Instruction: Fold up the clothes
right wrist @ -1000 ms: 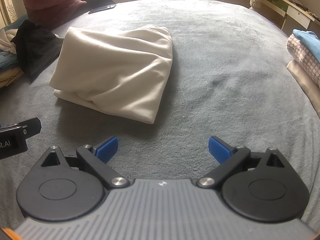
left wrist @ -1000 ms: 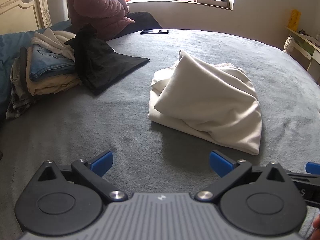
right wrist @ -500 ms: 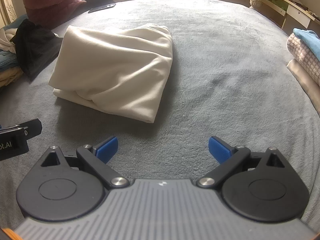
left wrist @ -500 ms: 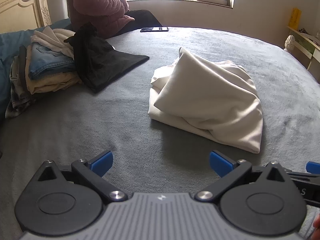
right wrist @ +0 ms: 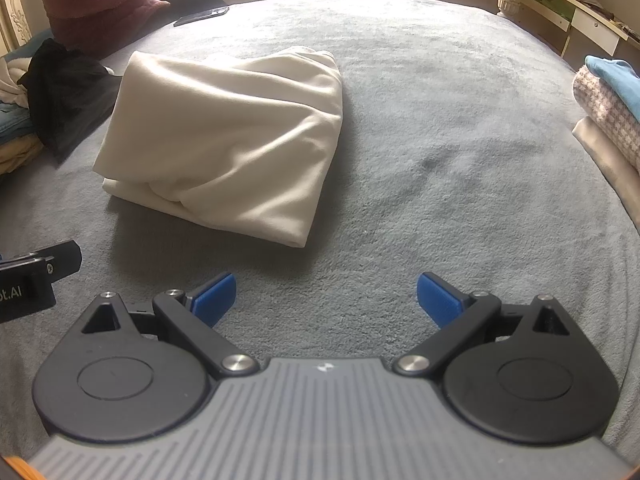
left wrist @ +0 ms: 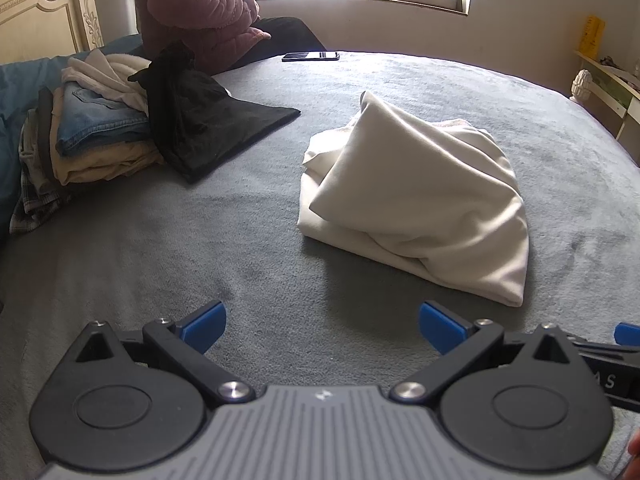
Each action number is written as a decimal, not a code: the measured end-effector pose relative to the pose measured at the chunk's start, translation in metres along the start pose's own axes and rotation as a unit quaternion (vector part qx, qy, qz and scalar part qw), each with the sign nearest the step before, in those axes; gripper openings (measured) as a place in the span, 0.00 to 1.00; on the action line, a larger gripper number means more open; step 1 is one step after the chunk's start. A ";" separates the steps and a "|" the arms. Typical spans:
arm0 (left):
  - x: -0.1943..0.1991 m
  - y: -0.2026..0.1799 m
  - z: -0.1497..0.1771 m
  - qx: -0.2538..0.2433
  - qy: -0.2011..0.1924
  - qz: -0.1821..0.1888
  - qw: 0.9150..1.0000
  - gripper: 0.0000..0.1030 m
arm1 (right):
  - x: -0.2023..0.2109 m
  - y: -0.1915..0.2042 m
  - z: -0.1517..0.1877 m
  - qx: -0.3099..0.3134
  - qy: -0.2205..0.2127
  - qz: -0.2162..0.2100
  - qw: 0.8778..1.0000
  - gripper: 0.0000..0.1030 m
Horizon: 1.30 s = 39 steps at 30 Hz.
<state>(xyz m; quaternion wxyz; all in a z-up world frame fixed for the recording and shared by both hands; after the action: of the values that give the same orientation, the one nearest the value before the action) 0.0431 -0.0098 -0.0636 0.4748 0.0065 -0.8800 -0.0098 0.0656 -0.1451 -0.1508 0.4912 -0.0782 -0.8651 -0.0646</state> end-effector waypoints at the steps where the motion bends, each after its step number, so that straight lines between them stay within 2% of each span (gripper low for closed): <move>1: 0.000 0.000 0.000 0.000 0.001 0.000 1.000 1.00 | -0.001 0.000 0.000 0.000 0.001 0.000 1.000 0.95; 22: -0.014 0.001 0.002 0.004 0.012 0.009 1.000 1.00 | -0.014 -0.005 -0.003 0.004 0.006 0.006 1.000 0.95; 39: -0.034 -0.003 -0.002 0.001 0.006 0.022 1.000 1.00 | -0.037 -0.009 -0.011 -0.004 0.014 0.010 1.000 0.95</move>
<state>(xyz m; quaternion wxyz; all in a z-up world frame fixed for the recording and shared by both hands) 0.0636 -0.0125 -0.0904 0.4799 -0.0119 -0.8772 0.0017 0.0916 -0.1591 -0.1774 0.5036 -0.0879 -0.8571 -0.0643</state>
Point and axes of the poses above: each gripper's, at about its wrist camera, not at the fingertips, and x roughly against the way its jaws point, y to its left, z to its underside, the point moved 7 cm from there along -x, roughly the way its jaws point, and after that the axes turned 5 degrees about y, right-handed, at the moved point
